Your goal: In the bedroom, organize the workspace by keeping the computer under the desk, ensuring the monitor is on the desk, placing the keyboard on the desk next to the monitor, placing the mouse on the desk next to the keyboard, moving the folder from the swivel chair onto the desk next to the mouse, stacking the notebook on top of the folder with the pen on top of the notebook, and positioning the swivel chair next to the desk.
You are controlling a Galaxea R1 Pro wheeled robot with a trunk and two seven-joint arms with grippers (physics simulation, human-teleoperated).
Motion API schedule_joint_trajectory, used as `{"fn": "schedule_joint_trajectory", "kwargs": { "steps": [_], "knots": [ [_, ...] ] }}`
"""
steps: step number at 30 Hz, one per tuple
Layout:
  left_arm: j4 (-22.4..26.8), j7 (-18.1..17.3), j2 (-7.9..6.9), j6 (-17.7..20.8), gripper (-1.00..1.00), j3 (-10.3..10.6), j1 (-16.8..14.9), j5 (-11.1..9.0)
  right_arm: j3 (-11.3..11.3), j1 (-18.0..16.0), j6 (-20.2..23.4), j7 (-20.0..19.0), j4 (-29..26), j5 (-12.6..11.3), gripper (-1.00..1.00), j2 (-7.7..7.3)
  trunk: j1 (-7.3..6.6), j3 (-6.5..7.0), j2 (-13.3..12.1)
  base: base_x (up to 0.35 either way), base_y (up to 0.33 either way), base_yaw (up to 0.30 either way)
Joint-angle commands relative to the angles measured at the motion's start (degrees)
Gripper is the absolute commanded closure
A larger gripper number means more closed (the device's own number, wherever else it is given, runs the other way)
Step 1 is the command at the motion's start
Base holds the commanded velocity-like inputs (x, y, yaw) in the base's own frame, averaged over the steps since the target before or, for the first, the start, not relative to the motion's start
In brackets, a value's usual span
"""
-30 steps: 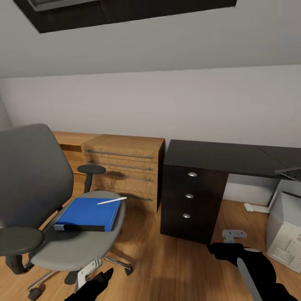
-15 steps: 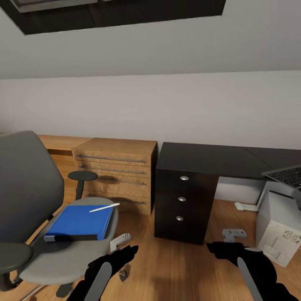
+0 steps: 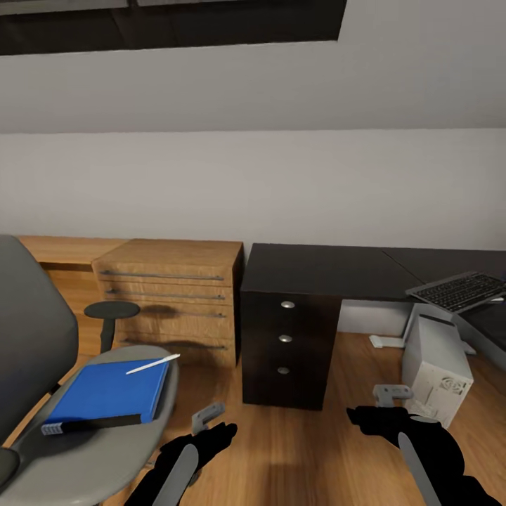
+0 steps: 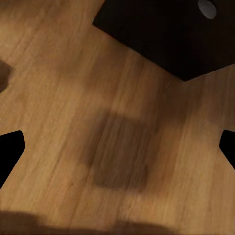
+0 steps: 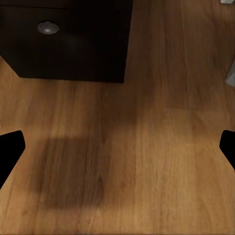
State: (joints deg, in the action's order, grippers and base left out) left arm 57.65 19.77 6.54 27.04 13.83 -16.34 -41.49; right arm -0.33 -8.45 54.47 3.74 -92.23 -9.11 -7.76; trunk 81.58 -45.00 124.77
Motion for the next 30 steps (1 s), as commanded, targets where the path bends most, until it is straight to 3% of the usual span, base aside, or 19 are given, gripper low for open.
{"fn": "schedule_joint_trajectory", "kwargs": {
  "steps": [1,11,25,30],
  "knots": [
    [0.0,0.5,0.01,0.0,-1.00,0.1,0.0,-0.6,0.0,0.0,0.3,0.4,-0.1,-0.6,-1.00,0.00,-0.24,0.12,-0.4,0.000,0.000,-0.016],
    [-0.3,0.5,0.05,-0.1,-1.00,0.1,0.0,-0.6,0.0,-0.1,0.5,0.4,-0.1,-0.6,-1.00,0.02,-2.43,1.91,-4.4,0.000,0.000,-0.071],
    [-0.5,0.5,-0.02,-0.4,-1.00,0.2,0.0,-0.3,0.1,0.0,0.4,0.4,-0.1,-0.6,-1.00,0.03,-5.51,4.25,-10.0,0.000,0.000,-0.236],
    [-0.8,0.5,-0.03,-0.4,-1.00,0.2,0.0,-0.1,1.3,0.0,0.1,0.4,-0.1,-0.6,-1.00,-0.05,-6.60,5.12,-12.0,0.000,0.000,-0.040]
  ]
}}
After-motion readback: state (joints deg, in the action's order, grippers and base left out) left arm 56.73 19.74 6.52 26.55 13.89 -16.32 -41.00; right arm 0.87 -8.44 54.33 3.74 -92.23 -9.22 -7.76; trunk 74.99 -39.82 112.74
